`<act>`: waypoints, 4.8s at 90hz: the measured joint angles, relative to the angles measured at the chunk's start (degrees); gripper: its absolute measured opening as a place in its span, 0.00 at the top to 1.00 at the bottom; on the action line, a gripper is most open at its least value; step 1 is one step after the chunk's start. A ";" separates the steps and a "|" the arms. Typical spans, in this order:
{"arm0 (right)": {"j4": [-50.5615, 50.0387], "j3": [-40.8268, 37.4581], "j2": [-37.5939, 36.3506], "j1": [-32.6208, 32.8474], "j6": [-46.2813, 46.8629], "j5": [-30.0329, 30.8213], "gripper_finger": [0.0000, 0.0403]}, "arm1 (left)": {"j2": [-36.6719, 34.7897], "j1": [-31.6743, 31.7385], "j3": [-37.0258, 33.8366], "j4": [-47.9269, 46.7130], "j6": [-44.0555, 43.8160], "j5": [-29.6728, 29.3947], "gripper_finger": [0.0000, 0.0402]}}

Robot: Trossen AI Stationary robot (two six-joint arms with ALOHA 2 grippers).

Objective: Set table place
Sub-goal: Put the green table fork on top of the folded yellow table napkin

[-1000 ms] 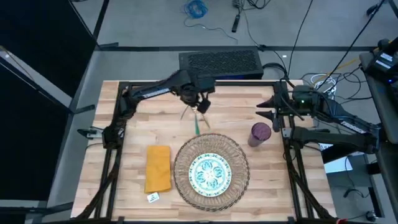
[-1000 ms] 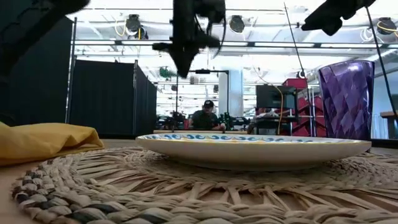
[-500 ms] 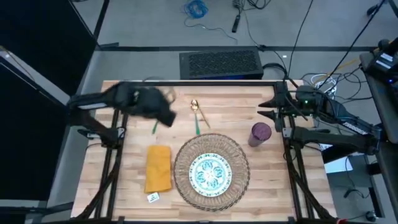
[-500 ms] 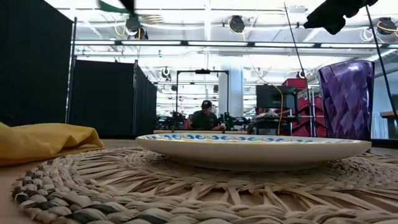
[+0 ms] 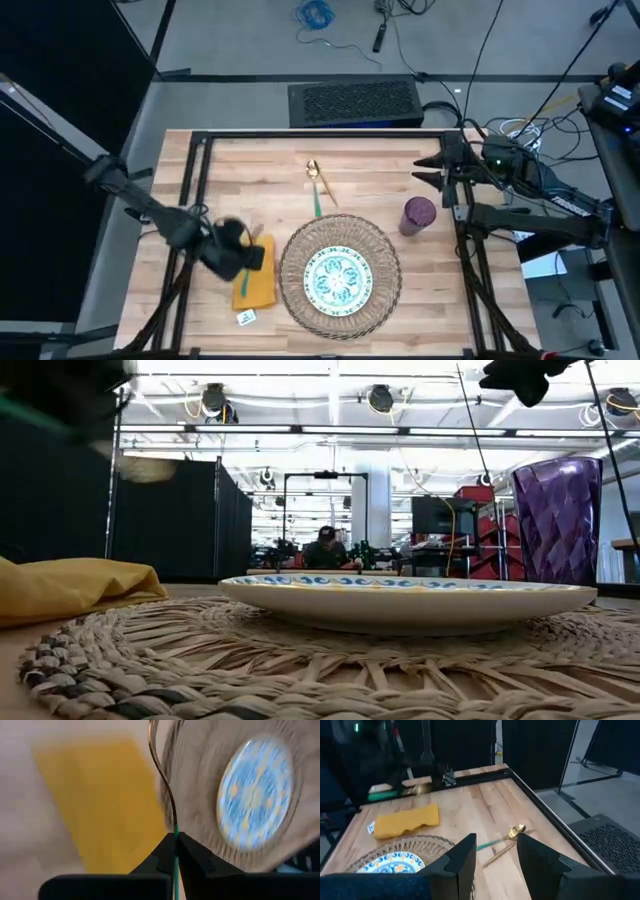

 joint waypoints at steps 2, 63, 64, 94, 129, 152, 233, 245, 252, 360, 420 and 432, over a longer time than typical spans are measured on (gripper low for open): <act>0.11 0.00 0.00 0.00 0.16 -0.03 0.68 | 0.11 -0.77 -1.22 1.85 -1.70 0.10 1.00; 2.58 0.00 0.00 -0.02 2.17 -0.64 0.68 | 11.01 2.80 -7.26 15.10 -10.43 -2.45 1.00; 2.41 0.00 0.00 -0.02 2.17 -0.77 0.68 | 11.07 2.79 -7.26 15.10 -10.43 -2.45 1.00; -0.96 0.00 0.00 0.00 3.24 -1.88 0.68 | 16.82 1.44 -10.05 22.14 -10.78 0.28 1.00; -0.98 0.00 0.00 -0.02 3.59 -1.86 0.68 | 20.06 1.68 -10.41 27.21 -9.33 -1.35 1.00; -0.98 0.00 0.00 -0.02 3.63 -1.84 0.68 | 18.16 1.70 -10.52 23.10 -10.53 -1.27 1.00; -0.98 0.00 0.00 -0.02 4.35 -2.58 0.68 | 10.83 0.98 -10.24 13.35 -11.16 1.28 1.00; -0.96 0.00 0.00 0.00 4.36 -3.03 0.68 | 10.83 0.56 -10.24 12.75 -11.33 1.66 1.00; -0.93 0.00 0.00 0.00 4.38 -3.02 0.68 | 10.83 0.58 -10.24 12.74 -10.56 1.64 1.00; -0.41 0.00 0.00 0.00 5.60 -4.73 0.68 | 10.79 2.90 -8.47 12.51 -4.65 -3.02 0.82; -0.06 0.00 0.00 -0.02 5.58 -4.85 0.68 | 16.97 3.23 -8.49 11.43 -3.70 -1.12 0.82; -0.07 0.00 0.00 -0.02 5.61 -4.85 0.68 | 19.19 3.31 -8.41 12.24 -3.66 -0.34 0.82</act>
